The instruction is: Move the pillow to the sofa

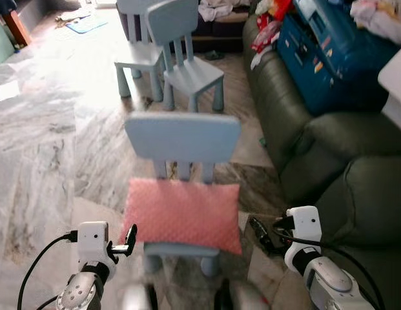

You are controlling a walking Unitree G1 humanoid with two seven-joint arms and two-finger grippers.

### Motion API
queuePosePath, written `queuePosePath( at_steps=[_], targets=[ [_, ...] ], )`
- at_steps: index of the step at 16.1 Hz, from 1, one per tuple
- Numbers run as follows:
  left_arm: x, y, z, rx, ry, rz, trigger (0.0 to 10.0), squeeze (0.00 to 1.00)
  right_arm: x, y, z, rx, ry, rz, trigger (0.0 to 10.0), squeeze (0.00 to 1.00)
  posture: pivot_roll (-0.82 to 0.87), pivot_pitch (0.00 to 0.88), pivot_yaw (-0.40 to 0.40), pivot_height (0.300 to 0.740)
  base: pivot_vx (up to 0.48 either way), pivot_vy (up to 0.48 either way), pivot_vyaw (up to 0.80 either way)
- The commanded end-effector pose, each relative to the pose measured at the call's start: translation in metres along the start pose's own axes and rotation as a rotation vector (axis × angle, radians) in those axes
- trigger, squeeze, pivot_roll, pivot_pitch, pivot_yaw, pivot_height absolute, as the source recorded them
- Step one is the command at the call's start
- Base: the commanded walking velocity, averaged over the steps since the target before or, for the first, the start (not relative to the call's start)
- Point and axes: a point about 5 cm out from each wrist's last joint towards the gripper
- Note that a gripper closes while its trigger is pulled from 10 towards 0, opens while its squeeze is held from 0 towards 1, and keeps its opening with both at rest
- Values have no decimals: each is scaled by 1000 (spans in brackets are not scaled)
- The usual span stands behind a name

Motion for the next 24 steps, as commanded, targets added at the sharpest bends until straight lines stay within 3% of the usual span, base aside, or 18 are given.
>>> queuePosePath(
  at_steps=[1, 15, 21, 24],
  targets=[
    [-2, -4, -1, 4, 7, -19, 10000, 0, -1, -2, -1, 5, 10, -11, 10000, 0, -120, 183, -11, 590, 0, 0, 0],
    [-2, -2, 2, 1, 11, -15, 10000, 0, 1, -1, -3, -3, 21, -12, 10000, 0, -116, 188, -15, 428, 0, 0, 0],
    [0, 0, -4, 22, 64, -11, 10000, 0, 4, -1, -4, -4, 31, -12, 10000, 0, -113, 187, -14, 356, 0, 0, 0],
    [3, 15, -12, 80, 133, 50, 10000, 0, 5, 2, -4, -7, 33, 2, 10000, 0, -113, 189, -16, 344, 0, 0, 0]
  ],
)
Point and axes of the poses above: a point about 5 cm out from each wrist's last joint towards the gripper, its own x axis pointing out of the wrist towards the gripper, its own y axis along the axis of the wrist's last joint, z = x × y, and after that the axes turned 13 degrees about x, right-handed
